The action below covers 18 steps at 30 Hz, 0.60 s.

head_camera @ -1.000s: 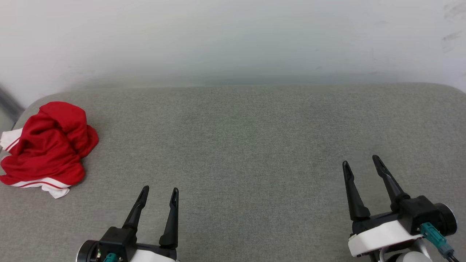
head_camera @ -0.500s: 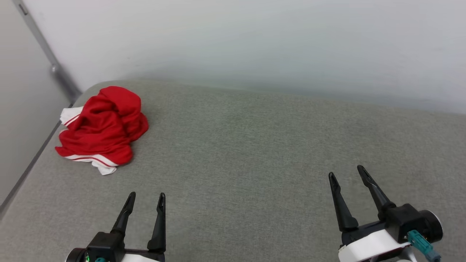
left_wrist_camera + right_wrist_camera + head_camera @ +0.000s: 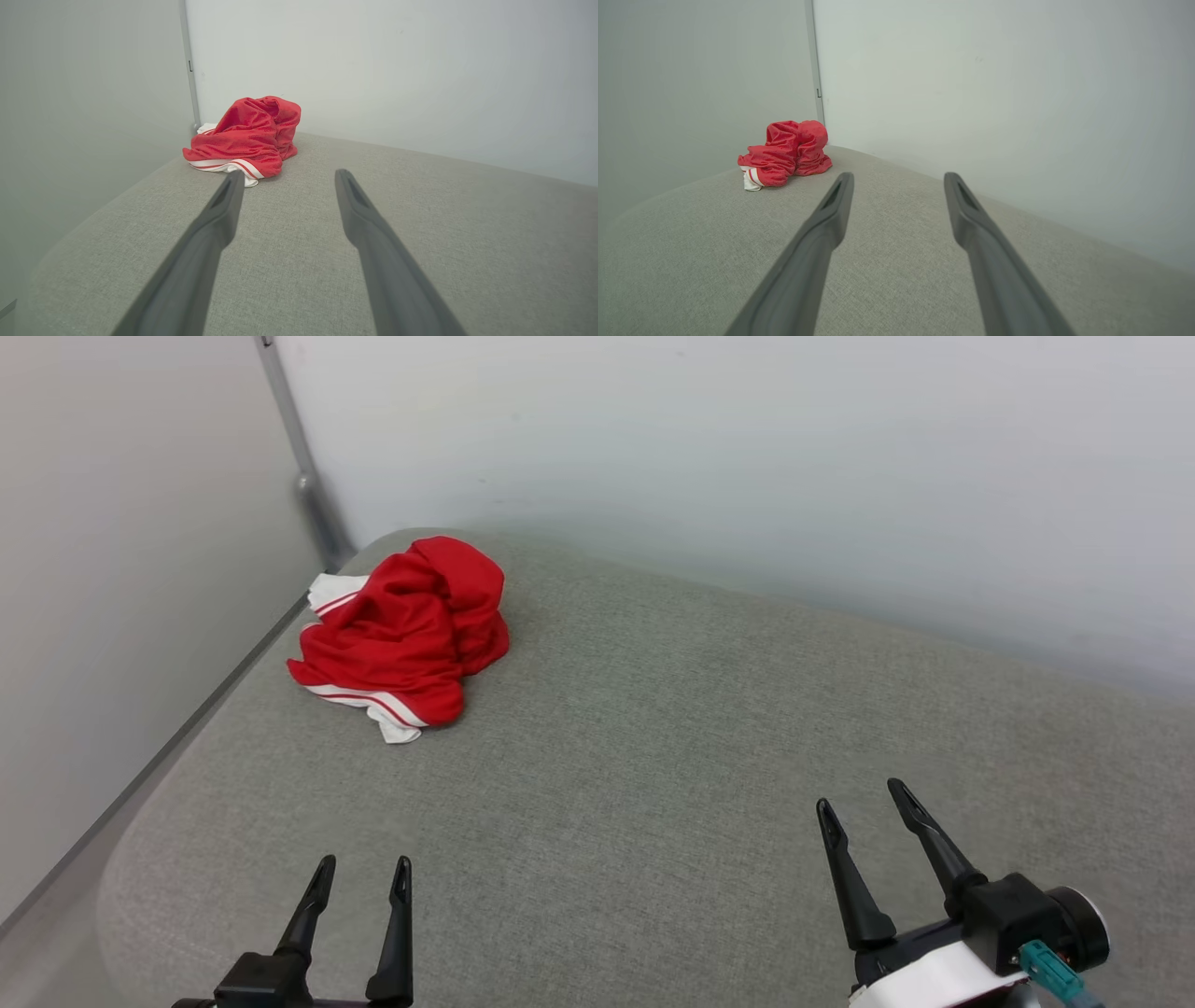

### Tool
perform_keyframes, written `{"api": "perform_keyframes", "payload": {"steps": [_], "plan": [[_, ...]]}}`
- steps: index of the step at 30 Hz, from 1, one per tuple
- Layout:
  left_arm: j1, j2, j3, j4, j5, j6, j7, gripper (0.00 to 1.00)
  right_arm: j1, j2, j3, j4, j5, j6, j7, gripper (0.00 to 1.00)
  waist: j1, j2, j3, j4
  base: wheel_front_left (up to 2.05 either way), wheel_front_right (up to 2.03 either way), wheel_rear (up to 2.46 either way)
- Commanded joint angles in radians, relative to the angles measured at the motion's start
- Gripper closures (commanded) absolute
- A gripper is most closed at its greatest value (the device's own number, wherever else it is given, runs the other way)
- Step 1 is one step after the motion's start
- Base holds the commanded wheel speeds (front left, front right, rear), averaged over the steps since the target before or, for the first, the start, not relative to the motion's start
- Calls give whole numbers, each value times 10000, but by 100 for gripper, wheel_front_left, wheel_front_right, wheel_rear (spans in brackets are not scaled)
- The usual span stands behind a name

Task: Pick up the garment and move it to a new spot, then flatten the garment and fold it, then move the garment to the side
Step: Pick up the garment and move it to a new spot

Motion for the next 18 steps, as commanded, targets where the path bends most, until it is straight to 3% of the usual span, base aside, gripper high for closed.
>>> {"api": "perform_keyframes", "payload": {"steps": [1, 18], "plan": [[68, -11, 36, -7, 22, -19, -28, 0, 140, 2, 2, 5, 47, -3, -21, 0, 0, 0, -76, 245, 0, 0, 0], [189, -11, 48, -102, 78, -168, -28, 0, 154, 2, 162, -8, 237, -3, -21, 0, 0, 0, -153, 999, 0, 0, 0]]}}
